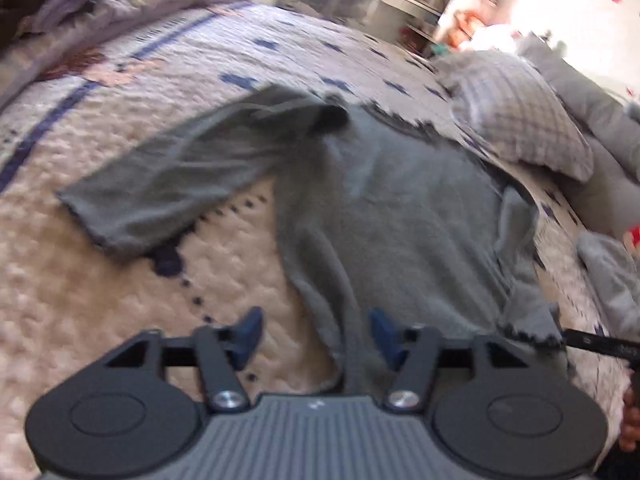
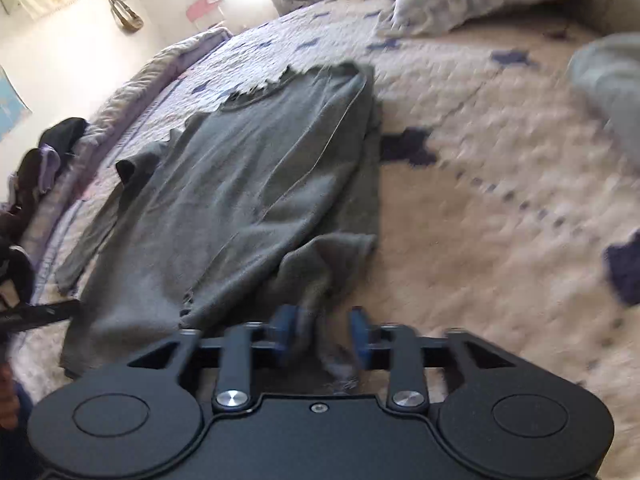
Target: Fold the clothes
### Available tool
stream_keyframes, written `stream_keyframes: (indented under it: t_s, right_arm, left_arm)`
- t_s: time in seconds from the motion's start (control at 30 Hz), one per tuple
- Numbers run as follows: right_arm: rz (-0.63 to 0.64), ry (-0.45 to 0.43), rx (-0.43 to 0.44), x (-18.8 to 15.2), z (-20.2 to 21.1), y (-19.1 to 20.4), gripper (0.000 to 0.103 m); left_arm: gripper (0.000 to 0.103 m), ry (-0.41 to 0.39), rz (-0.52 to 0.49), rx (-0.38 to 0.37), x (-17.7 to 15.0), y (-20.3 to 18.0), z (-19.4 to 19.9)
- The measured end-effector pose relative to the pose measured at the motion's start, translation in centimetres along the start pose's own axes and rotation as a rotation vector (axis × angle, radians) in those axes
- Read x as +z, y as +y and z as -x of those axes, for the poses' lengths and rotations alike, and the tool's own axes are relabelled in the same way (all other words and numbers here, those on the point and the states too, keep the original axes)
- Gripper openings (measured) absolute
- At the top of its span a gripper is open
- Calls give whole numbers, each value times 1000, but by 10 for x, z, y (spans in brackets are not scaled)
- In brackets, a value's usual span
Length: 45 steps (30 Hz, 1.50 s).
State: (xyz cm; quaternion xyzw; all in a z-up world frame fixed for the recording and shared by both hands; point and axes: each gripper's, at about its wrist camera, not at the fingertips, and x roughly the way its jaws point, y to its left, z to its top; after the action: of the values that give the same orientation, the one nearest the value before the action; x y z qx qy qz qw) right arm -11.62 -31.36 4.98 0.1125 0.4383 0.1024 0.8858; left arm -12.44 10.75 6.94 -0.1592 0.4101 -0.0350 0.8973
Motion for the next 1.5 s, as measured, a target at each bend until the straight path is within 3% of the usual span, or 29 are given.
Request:
stream_keyframes:
  t_s: [0.03, 0.13, 0.23, 0.3, 0.37, 0.5, 0.6, 0.7, 0.73, 0.77, 0.93, 1.03, 1.1, 1.23, 1.3, 1.47, 1.5]
  right_arm:
    - [56, -47, -51, 5, 11, 5, 63]
    - [178, -141, -112, 19, 28, 19, 73]
    - [174, -166, -74, 34, 25, 26, 77]
    - [185, -140, -33, 36, 11, 37, 77]
    - [220, -114, -7, 35, -5, 51, 78]
    - [400, -77, -36, 14, -38, 96, 78]
    - [485, -36, -105, -1, -65, 110, 61]
    - [496, -59, -120, -2, -64, 107, 34]
    - [476, -61, -112, 0, -59, 101, 19]
    - [460, -67, -102, 3, -54, 96, 10]
    - [379, -121, -125, 19, -25, 64, 8]
    - [348, -132, -158, 21, -22, 44, 8]
    - [287, -123, -112, 22, -21, 34, 8]
    - [375, -115, -90, 31, -18, 34, 7]
    - [370, -173, -168, 60, -9, 16, 7]
    - [129, -416, -577, 162, 28, -81, 7]
    - [117, -407, -581, 175, 25, -96, 8]
  left_arm:
    - [79, -26, 24, 6, 6, 6, 7]
    - [89, -116, 77, 40, 25, 19, 19]
    - [90, -115, 119, 6, 41, 15, 12]
    - [91, -123, 95, -10, 44, -2, 3]
    - [92, -104, 42, -38, 41, -23, -9]
    - [95, -2, -15, -83, 18, -54, -47]
    - [95, 65, -59, -45, -8, -60, -77]
    - [96, 17, -186, -28, -23, -65, -76]
    - [96, 16, -188, -28, -23, -63, -74]
    - [96, 16, -181, -30, -22, -60, -72]
    - [96, 15, -61, -45, -11, -39, -61]
    - [96, 19, -45, -36, -11, -33, -56]
    - [96, 22, -32, -33, -10, -26, -54]
    - [96, 15, 29, -34, -3, -8, -48]
    - [96, -4, 68, -22, 5, 4, -42]
    - [96, -57, 90, 66, 17, 29, -32]
    - [96, -55, 89, 79, 18, 33, -33]
